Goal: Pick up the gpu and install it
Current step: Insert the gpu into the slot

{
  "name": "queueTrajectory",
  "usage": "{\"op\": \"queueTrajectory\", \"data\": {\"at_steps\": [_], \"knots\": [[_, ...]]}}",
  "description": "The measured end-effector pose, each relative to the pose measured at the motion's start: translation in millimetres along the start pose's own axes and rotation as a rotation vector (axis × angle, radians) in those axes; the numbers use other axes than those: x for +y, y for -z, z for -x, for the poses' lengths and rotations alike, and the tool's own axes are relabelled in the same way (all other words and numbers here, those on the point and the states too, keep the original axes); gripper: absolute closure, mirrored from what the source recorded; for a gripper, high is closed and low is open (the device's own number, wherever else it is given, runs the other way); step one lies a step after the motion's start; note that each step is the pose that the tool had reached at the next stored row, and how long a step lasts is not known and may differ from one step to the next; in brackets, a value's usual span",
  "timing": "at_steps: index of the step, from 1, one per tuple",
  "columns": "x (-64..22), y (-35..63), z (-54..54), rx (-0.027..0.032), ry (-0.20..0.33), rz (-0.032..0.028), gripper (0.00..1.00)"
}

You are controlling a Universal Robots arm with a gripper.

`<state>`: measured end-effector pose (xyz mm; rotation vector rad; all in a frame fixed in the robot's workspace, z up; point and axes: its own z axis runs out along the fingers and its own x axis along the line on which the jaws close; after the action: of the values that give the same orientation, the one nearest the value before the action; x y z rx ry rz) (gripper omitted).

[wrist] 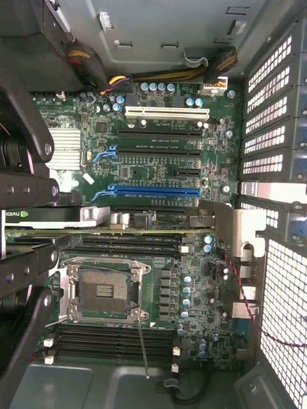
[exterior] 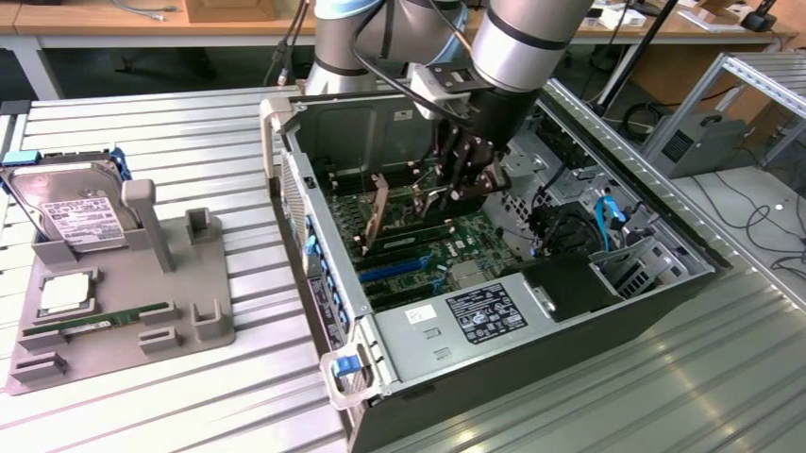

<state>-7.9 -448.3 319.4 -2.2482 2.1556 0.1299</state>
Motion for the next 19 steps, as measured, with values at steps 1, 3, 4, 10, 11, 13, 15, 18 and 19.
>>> {"op": "queueTrajectory", "data": {"at_steps": [1, 3, 4, 10, 11, 13, 15, 18, 19], "knots": [[0.0, -0.5, -0.2, 0.0, 0.0, 0.0, 0.73], [0.0, -1.1, -0.4, 0.0, 0.0, 0.0, 0.73], [0.0, -1.3, -0.5, -0.0001, 0.0, 0.0, 0.73], [-0.1, -2.9, -1.2, -0.0001, 0.0, 0.0, 0.73], [-0.1, -3.1, -1.3, 0.0, 0.0, 0.0, 0.73], [-0.1, -3.8, -1.5, 0.0, 0.0, 0.0, 0.73], [-0.1, -4.4, -1.7, 0.0, 0.0, 0.0, 0.73], [-0.2, -5.4, -2.1, 0.0, 0.0, 0.0, 0.73], [-0.2, -5.7, -2.2, 0.0, 0.0, 0.0, 0.73]]}}
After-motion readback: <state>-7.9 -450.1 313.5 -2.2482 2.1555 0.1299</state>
